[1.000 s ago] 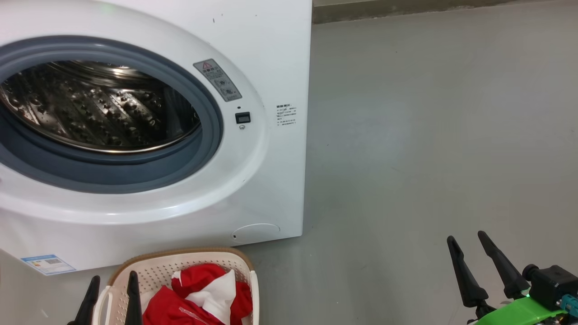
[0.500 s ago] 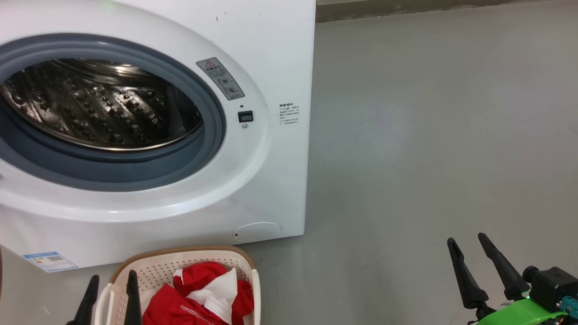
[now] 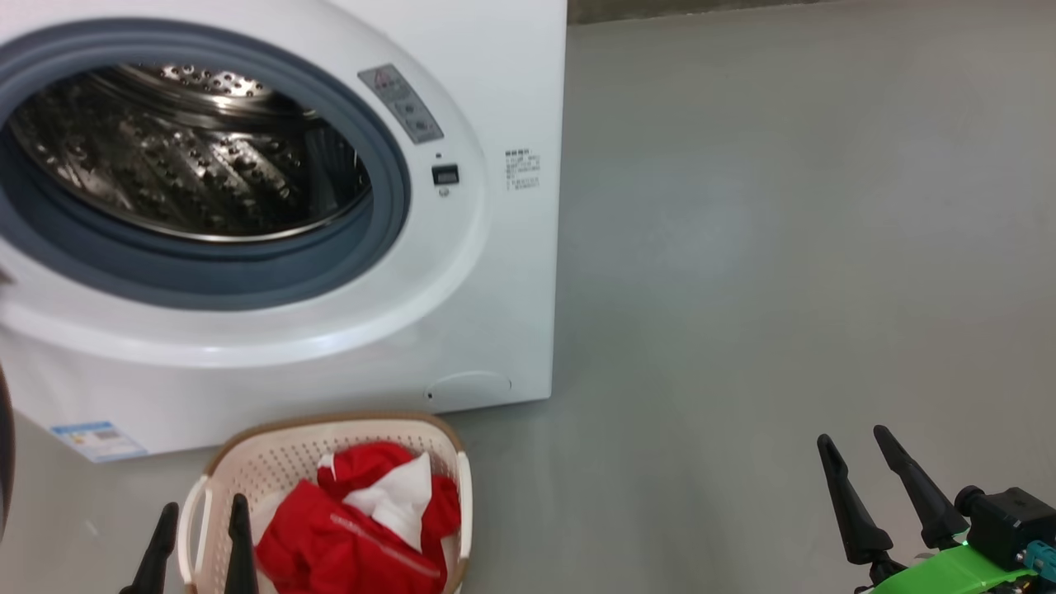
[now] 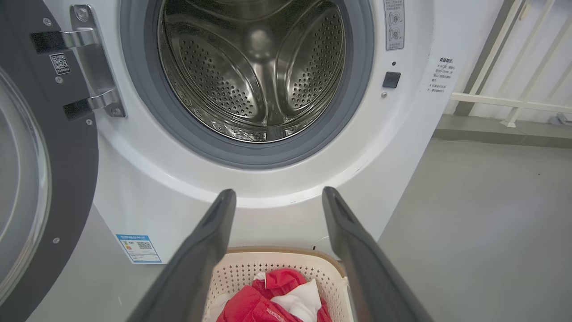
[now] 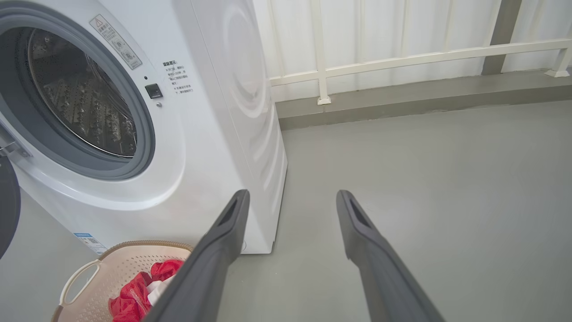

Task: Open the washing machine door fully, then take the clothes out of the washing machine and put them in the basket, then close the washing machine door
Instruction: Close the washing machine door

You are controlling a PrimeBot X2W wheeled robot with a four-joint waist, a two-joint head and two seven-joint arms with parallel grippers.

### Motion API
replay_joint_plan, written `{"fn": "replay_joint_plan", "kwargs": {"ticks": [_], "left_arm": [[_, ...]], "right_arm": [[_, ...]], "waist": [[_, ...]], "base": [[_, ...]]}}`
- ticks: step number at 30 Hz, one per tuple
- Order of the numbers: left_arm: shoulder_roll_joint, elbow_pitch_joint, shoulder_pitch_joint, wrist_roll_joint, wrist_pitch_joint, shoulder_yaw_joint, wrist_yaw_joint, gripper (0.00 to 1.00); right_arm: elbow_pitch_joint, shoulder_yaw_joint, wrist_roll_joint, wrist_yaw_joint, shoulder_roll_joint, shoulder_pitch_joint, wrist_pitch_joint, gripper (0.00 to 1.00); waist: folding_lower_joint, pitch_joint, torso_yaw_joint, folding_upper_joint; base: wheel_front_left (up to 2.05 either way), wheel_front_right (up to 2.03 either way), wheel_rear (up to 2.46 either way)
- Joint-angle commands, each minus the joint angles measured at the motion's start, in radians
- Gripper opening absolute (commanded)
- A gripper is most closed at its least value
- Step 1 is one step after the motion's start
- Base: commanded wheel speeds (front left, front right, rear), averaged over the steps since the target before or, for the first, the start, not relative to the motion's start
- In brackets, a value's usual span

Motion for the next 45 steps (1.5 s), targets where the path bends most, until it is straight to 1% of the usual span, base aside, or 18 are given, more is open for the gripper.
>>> {"fn": "replay_joint_plan", "kwargs": {"ticks": [1, 10, 26, 34, 45], "left_arm": [[0.014, -0.020, -0.023, 0.008, -0.006, 0.033, 0.010, 1.00], [0.014, -0.008, -0.029, 0.006, -0.006, 0.033, 0.011, 1.00], [0.014, -0.009, -0.025, -0.001, -0.006, 0.027, 0.008, 1.00], [0.014, -0.002, -0.025, -0.014, -0.006, 0.019, 0.016, 1.00], [0.014, -0.011, -0.006, -0.051, -0.006, -0.009, 0.044, 1.00]], "right_arm": [[-0.023, 0.020, -0.013, 0.006, -0.017, -0.017, -0.006, 1.00], [-0.023, 0.022, -0.013, 0.006, -0.020, -0.017, -0.006, 1.00], [-0.024, 0.028, -0.015, 0.006, -0.021, -0.011, -0.006, 1.00], [-0.022, 0.041, -0.013, 0.006, -0.028, -0.011, -0.006, 1.00], [-0.019, 0.085, -0.011, 0.006, -0.043, -0.030, -0.006, 1.00]], "waist": [[0.0000, 0.000, 0.001, 0.0000], [0.0000, -0.004, 0.006, 0.0000], [0.0000, -0.014, 0.019, 0.0000], [0.0000, -0.019, 0.090, 0.0000], [0.0000, -0.014, 0.236, 0.0000]], "base": [[-1.79, 1.79, 0.00], [-1.01, 1.01, 0.00], [-0.03, 0.03, 0.00], [0.00, 0.00, 0.00], [0.00, 0.00, 0.00]]}}
